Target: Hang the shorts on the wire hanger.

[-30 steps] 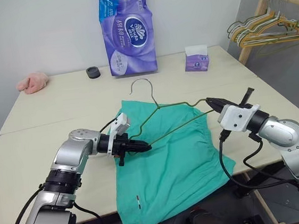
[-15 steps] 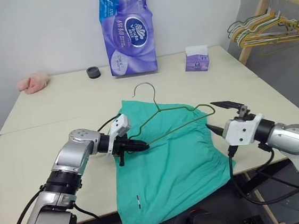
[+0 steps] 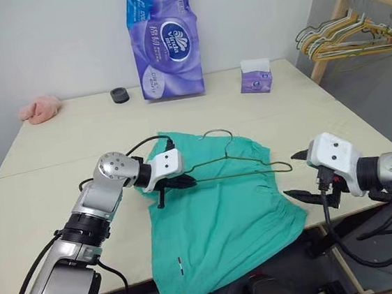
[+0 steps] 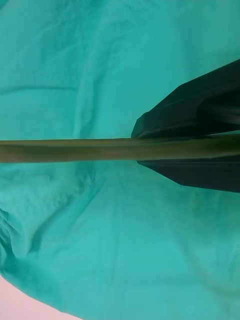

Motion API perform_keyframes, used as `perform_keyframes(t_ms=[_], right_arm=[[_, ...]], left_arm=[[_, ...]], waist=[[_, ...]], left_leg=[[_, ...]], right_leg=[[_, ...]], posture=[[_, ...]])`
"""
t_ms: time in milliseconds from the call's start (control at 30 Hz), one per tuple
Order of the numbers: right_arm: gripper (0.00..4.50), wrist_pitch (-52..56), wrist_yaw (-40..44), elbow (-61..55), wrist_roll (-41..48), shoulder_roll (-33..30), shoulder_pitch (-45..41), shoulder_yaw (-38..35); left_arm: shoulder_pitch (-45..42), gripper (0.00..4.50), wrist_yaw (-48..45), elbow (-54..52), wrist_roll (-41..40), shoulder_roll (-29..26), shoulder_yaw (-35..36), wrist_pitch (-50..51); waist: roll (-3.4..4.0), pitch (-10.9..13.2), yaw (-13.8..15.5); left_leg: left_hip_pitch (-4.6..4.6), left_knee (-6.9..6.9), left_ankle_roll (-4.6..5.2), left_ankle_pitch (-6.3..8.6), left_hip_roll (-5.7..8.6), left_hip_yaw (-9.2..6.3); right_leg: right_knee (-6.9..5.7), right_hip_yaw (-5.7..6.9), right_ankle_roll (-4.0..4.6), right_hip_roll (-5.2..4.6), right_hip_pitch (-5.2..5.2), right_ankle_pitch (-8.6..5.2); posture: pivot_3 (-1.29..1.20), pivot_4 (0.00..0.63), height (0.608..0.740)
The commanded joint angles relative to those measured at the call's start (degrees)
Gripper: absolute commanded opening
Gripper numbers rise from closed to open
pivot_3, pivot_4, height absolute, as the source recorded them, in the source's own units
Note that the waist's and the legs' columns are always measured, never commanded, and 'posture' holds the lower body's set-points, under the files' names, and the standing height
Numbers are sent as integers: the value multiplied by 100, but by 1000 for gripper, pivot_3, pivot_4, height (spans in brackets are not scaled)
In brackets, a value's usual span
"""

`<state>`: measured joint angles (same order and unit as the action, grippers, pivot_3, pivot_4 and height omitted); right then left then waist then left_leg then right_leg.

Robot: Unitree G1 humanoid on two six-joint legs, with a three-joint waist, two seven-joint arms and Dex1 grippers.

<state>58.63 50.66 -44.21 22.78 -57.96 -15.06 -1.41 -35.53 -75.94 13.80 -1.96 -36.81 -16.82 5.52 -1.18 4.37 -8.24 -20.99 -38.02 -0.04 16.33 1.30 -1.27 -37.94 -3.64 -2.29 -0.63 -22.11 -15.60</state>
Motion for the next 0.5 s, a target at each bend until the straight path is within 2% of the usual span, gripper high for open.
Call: perform_keyframes(t_ms=[33,233,400,500], right_arm=[[4457,257,-257,66,-71,-5,-401,462],[4457,-21,-345,856,-681,-59,-1029,1581],[4457,-87,-263,1143,-860,-39,-1212,1951],[3829,-247,-163,1316,-997,-55,-1197,2207]], left_arm=[[-31,0,-42,-391,-12,2,-60,-74],[187,0,17,-818,22,9,-200,-42],[147,0,97,-820,98,5,-234,-82],[125,0,131,-844,127,25,-243,-49]], waist=[[0,0,-3],[1,0,-27],[5,3,-28],[5,3,-30]], left_leg=[[-1,0,0,0,0,0],[-4,-1,0,0,0,4],[-8,0,0,0,1,2],[-9,-1,0,0,1,2]], right_leg=[[0,0,0,-1,-2,0],[-1,-1,0,-5,-8,0],[-2,1,0,-5,-12,0],[-1,2,0,-5,-12,0]], posture=[[-232,61,740],[-234,58,740],[-230,56,740],[-224,55,740]])
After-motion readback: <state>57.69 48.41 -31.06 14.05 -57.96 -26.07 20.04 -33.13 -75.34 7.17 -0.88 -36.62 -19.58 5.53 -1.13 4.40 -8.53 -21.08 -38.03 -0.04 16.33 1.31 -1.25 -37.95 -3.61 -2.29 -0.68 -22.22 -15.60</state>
